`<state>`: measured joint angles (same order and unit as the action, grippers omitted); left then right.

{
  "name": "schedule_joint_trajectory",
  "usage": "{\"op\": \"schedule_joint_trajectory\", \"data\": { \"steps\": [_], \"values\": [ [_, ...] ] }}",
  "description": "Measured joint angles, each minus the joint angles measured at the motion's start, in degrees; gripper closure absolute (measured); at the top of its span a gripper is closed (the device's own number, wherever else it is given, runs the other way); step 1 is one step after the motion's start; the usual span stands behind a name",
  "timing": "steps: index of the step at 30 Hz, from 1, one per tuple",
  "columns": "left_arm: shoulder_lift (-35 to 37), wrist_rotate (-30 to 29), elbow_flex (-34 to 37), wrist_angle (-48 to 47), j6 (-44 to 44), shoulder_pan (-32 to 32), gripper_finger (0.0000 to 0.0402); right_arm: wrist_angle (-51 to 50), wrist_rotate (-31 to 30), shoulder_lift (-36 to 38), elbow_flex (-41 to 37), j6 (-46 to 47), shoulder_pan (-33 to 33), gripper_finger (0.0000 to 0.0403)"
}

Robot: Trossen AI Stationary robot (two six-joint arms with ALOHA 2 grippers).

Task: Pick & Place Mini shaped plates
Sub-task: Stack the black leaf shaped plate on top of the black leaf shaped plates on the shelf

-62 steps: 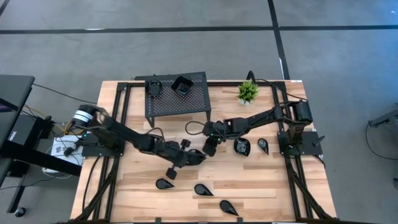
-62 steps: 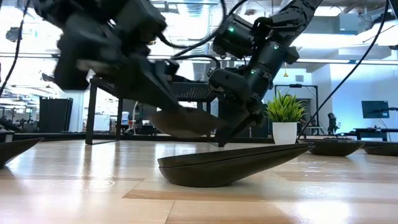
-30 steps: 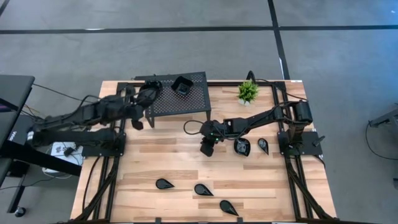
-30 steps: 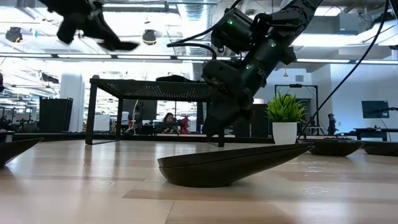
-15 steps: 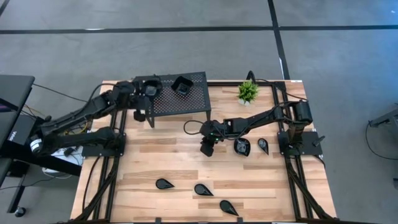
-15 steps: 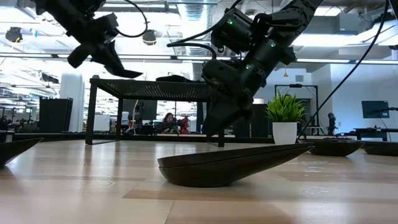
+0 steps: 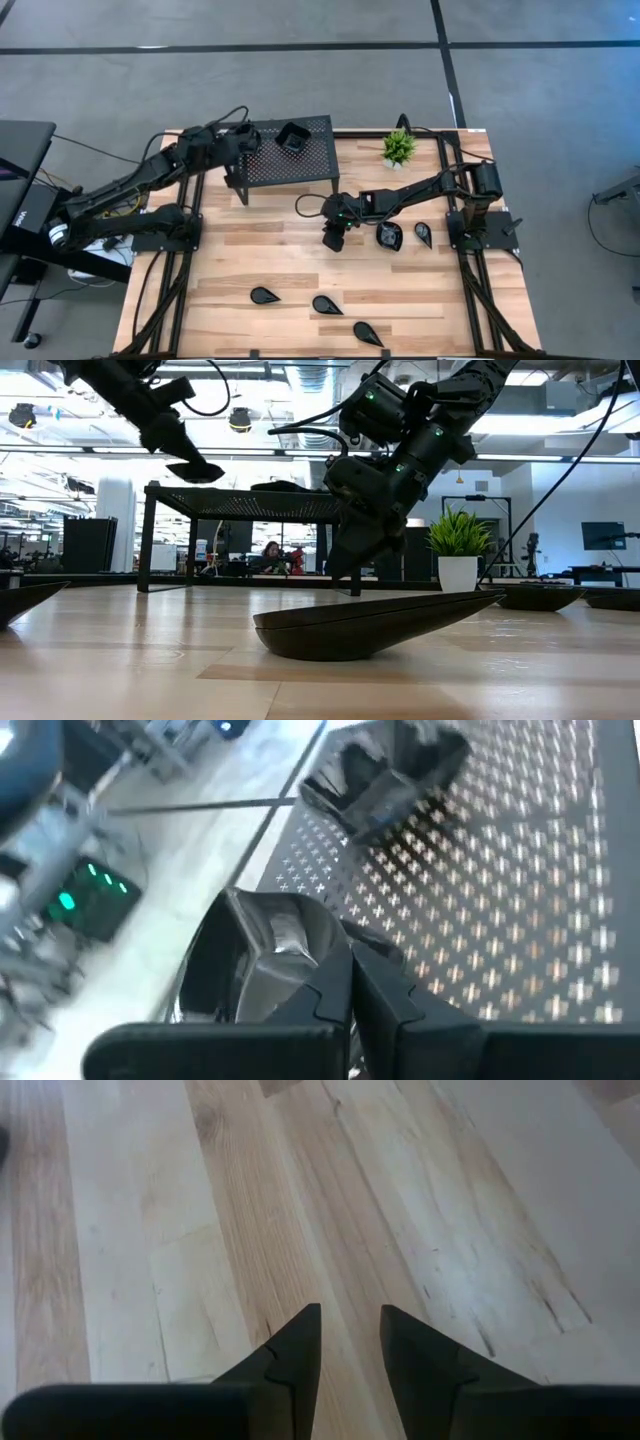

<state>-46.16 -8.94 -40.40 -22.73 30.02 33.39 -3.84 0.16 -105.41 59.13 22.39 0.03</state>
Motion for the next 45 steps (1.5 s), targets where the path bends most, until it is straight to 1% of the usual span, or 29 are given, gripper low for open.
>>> {"op": "schedule_joint_trajectory", "data": {
  "steps": [3,6,7,10,15,21,24,33,37,40,42,45],
  "values": [
    [-0.19,-0.02,0.0,3.07,-10.28,-0.02,0.0394,0.0,0.0,0.0,0.0,0.02,0.0,0.0301],
    [-0.23,-0.53,0.0,7.98,-25.27,0.0,0.0394,0.01,0.0,0.0,0.0,0.02,0.0,0.0301],
    [-0.22,-1.15,0.0,9.82,-28.87,0.0,0.0394,0.01,0.0,0.0,0.0,0.02,0.0,0.0301],
    [-0.35,-3.31,-0.02,12.67,-34.26,-0.02,0.0394,0.02,0.0,0.0,0.0,0.04,0.0,0.0301],
    [-3.87,-10.6,-0.02,10.98,-41.08,-0.02,0.0394,0.02,0.0,-0.02,0.0,0.08,0.0,0.0301],
    [-10.11,-15.91,-0.02,11.25,-42.54,-0.95,0.0394,0.02,0.0,-0.02,0.0,0.11,-0.07,0.0301],
    [-11.66,-18.11,-0.02,11.67,-42.54,-1.21,0.0392,0.01,0.0,-0.02,0.0,0.11,-0.07,0.0301],
    [-12.03,-18.05,-0.02,13.49,-43.3,-1.2,0.0354,0.02,0.0,-0.02,0.0,0.09,-0.04,0.0301],
    [-12.03,-15.21,0.0,15.47,-46.81,-1.2,0.0335,0.02,0.0,-0.02,0.0,0.09,-0.04,0.0301],
    [-12.01,-12.75,0.0,16.68,-46.95,-1.44,0.0325,0.02,0.0,-0.02,0.0,0.09,-0.04,0.0301],
    [-11.84,-12.01,0.0,16.79,-46.48,-1.94,0.0323,0.02,0.0,-0.02,0.0,0.09,-0.04,0.0301],
    [-10.35,-11.74,0.02,17.44,-41.81,-3.69,0.0323,0.0,-0.01,-0.02,0.0,0.09,-0.04,0.0301]
  ]
}}
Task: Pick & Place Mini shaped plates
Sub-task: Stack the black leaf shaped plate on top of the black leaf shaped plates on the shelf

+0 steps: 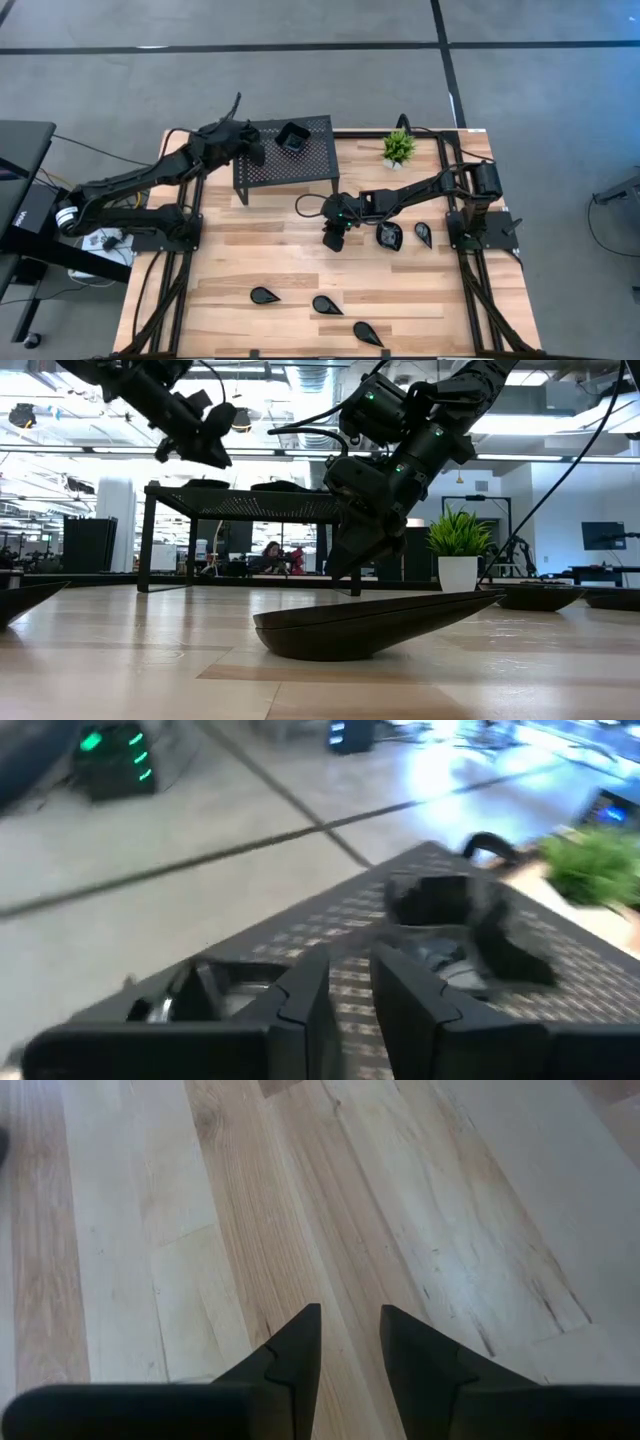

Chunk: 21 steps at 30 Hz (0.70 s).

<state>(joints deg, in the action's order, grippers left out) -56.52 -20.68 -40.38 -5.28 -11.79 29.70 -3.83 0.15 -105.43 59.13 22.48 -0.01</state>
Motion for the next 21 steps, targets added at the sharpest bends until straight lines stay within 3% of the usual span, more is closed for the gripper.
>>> {"op": "schedule_joint_trajectory", "data": {
  "steps": [8,13,21],
  "values": [
    [7.94,1.24,0.0,-2.07,7.31,-7.7,0.0325,0.02,-0.1,0.0,0.0,0.0,-0.45,0.0301],
    [7.68,1.13,0.0,-8.09,7.49,-10.57,0.0325,0.17,-0.12,0.0,0.0,0.0,-0.46,0.0301],
    [0.47,-12.66,0.0,-8.43,8.72,-8.73,0.0325,0.55,-0.12,0.0,0.0,0.0,-0.46,0.0301]
  ]
}}
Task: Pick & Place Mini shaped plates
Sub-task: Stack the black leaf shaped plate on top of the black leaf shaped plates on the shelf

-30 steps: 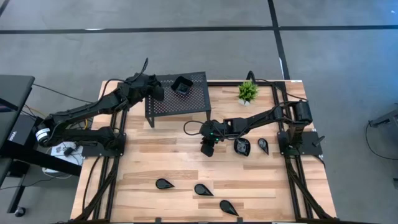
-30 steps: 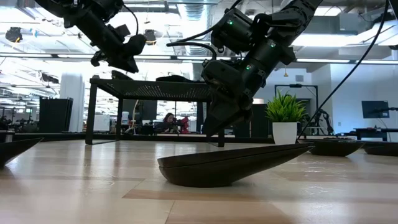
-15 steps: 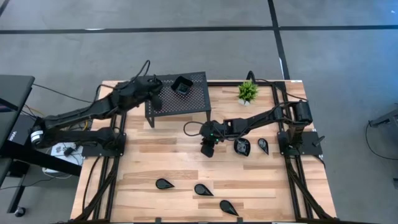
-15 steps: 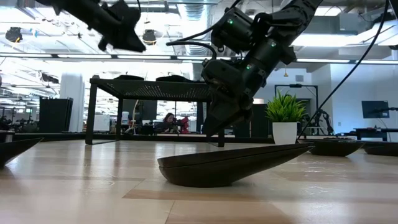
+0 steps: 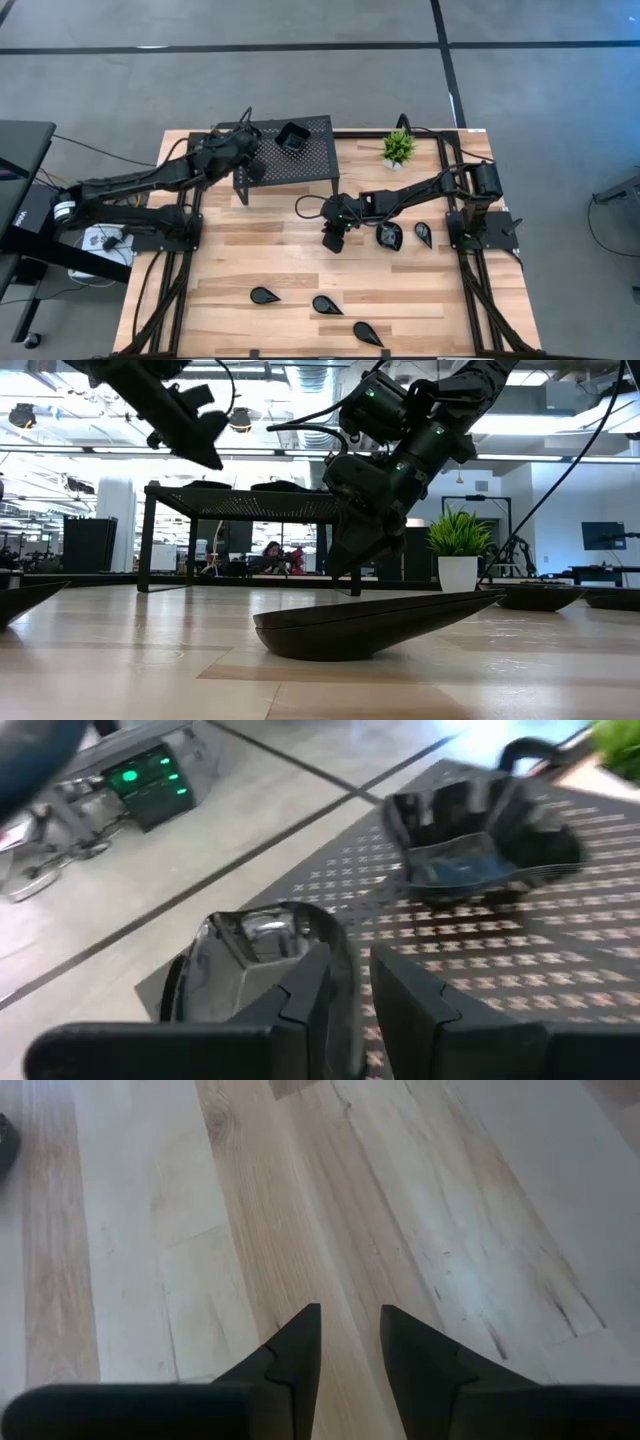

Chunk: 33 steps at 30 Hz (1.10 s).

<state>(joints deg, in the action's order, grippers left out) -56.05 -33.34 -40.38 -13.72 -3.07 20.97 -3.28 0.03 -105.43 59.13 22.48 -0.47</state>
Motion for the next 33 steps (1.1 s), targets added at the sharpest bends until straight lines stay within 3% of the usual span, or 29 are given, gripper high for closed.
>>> {"op": "schedule_joint_trajectory", "data": {
  "steps": [9,12,24,33],
  "values": [
    [-4.68,-0.19,0.0,0.89,-0.24,5.8,0.0325,0.8,0.0,0.0,0.0,-0.07,-0.02,0.0301],
    [-4.88,2.93,0.0,0.91,-0.69,7.15,0.0325,0.78,0.0,0.0,0.0,-0.07,-0.02,0.0301],
    [1.81,5.0,-1.92,-1.06,-0.37,7.78,0.0325,0.76,0.0,0.0,0.0,-0.07,-0.04,0.0301],
    [-4.34,5.11,-1.88,-4.66,-0.83,9.47,0.0325,0.78,0.0,0.0,0.0,-0.11,-0.04,0.0301]
  ]
}}
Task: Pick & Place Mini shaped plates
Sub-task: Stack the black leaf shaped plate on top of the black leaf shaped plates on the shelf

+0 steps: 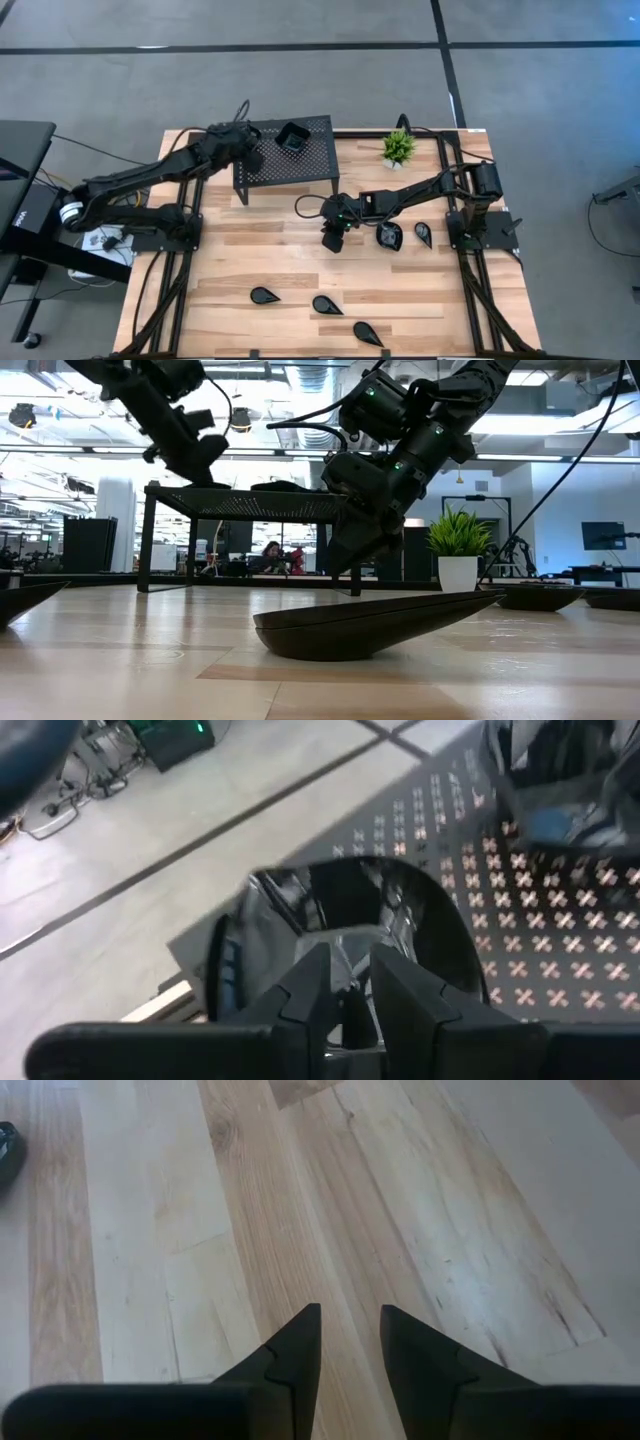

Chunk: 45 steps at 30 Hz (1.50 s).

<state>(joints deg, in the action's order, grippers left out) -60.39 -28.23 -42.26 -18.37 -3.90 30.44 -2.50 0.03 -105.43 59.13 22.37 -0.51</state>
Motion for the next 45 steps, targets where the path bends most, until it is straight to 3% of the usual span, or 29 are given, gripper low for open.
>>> {"op": "schedule_joint_trajectory", "data": {
  "steps": [9,20,22,29,31,34,40,45],
  "values": [
    [-3.3,0.05,0.0,0.5,0.44,0.0,0.0325,-0.02,0.0,0.0,0.0,0.0,0.0,0.0301],
    [6.86,0.38,0.0,2.47,0.2,-0.63,0.0325,0.0,0.0,0.0,0.0,-0.02,0.26,0.0301],
    [8.29,4.51,0.0,2.49,0.17,-1.35,0.0325,0.0,0.0,0.0,0.0,-0.44,0.26,0.0301],
    [9.3,28.17,0.0,2.71,0.24,-8.34,0.0325,0.12,0.07,2.24,0.06,-2.11,-0.11,0.0301],
    [8.72,32.66,0.0,3.05,0.74,-11.86,0.0325,-3.23,0.06,4.4,0.07,-1.95,-0.49,0.0301],
    [7.76,34.88,0.0,3.42,2.28,-17.98,0.0325,-10.58,-0.02,7.84,0.07,1.54,-1.69,0.0301],
    [4.67,32.72,0.0,6.47,3.69,-27.64,0.0325,-28.5,-2.0,9.6,0.07,16.68,-7.93,0.0301],
    [1.26,31.25,0.0,9.77,8.0,-29.81,0.0325,-39.46,-4.32,8.7,0.04,25.5,-15.45,0.0301]
  ]
}}
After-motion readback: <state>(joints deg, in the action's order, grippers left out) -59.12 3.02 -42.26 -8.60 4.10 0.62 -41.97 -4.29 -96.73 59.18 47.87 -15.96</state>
